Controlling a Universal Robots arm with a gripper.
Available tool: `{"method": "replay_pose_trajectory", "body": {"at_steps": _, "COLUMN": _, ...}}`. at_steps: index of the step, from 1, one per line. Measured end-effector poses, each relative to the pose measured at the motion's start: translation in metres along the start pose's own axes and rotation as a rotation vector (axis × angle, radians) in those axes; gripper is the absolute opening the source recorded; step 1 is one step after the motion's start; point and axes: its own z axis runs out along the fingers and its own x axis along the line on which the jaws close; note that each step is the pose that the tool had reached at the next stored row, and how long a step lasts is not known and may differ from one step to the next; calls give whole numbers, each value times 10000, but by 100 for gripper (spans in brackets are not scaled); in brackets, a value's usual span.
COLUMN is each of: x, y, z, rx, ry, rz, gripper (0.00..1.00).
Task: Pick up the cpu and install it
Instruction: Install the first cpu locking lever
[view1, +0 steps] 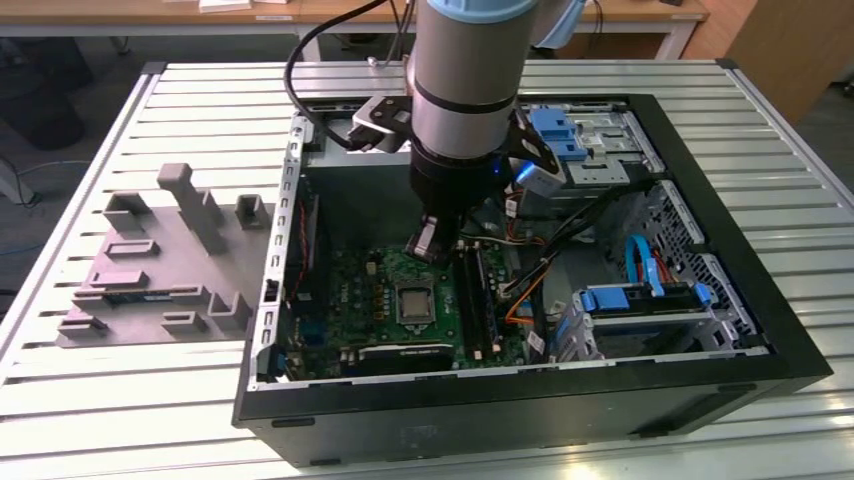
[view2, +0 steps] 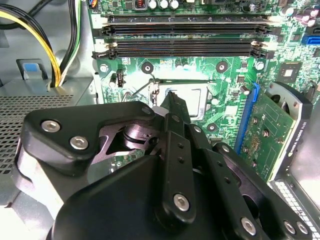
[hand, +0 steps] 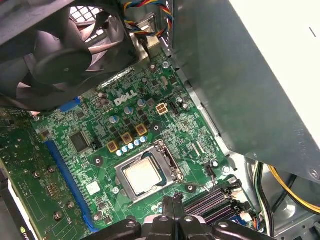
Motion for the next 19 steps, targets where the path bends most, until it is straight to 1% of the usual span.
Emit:
{"method": "replay_pose_trajectory", "body": {"at_steps": 9, "x": -2, "y": -5, "z": 0, "rx": 0, "ry": -1, "rz": -1, "gripper": 11}}
{"method": "replay_pose_trajectory", "body": {"at_steps": 13, "x": -45, "y": -77, "z": 6, "rx": 0, "ry": 0, "rz": 0, "gripper": 11}}
{"method": "replay_pose_trajectory", "body": {"at_steps": 15, "x": -51, "y": -89, "z": 3, "rx": 1, "ry": 2, "rz": 0, "gripper": 11}}
{"method": "replay_pose_trajectory", "body": {"at_steps": 16, "x": -51, "y": -89, "z": -7, "rx": 0, "ry": 4, "rz": 1, "gripper": 11}}
{"method": "replay_pose_trajectory", "body": {"at_steps": 19, "x": -51, "y": -87, "z": -67, "rx": 0, "ry": 2, "rz": 1, "gripper": 11}}
